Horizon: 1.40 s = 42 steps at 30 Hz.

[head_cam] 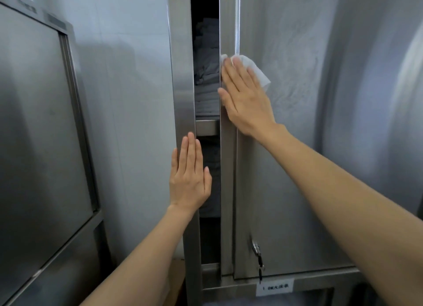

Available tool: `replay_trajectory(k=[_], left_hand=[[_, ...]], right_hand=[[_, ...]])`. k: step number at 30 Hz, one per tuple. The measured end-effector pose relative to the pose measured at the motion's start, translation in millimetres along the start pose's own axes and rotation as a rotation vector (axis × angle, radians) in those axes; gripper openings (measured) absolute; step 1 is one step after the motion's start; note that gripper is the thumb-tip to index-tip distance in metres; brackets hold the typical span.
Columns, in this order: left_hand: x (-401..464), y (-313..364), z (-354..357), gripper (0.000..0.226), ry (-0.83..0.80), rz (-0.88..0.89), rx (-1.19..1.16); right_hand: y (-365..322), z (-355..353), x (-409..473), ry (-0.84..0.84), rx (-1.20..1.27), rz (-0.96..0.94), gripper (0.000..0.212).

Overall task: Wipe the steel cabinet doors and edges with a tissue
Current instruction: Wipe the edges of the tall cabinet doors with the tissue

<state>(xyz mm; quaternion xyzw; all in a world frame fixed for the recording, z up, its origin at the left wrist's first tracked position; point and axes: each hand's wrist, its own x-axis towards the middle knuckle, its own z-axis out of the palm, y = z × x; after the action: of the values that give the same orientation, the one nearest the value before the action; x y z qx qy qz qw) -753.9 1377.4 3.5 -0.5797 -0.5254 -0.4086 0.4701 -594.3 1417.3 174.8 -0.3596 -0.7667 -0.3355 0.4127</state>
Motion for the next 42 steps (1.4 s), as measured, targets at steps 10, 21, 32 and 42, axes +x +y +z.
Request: replay_trajectory(k=[10,21,32,42], left_hand=[[1.3,-1.4,0.1,0.069,0.018,0.014,-0.019],[1.4,-1.4,0.6,0.069,0.029,0.027,-0.004],[0.5,-1.6,0.2,0.068,0.034,0.024,-0.032],[0.9,-0.7,0.8,0.069,0.044,0.028,-0.035]], right_hand=[[-22.5,39.5,-111.0,-0.036,-0.028,-0.096,0.06],[-43.0,52.7,-117.0,0.037,0.002,0.075,0.061],[-28.7,32.5,-65.2,0.089,0.058,0.114,0.059],[-48.4,60.1,-164.7,-0.115,0.03,0.029,0.061]])
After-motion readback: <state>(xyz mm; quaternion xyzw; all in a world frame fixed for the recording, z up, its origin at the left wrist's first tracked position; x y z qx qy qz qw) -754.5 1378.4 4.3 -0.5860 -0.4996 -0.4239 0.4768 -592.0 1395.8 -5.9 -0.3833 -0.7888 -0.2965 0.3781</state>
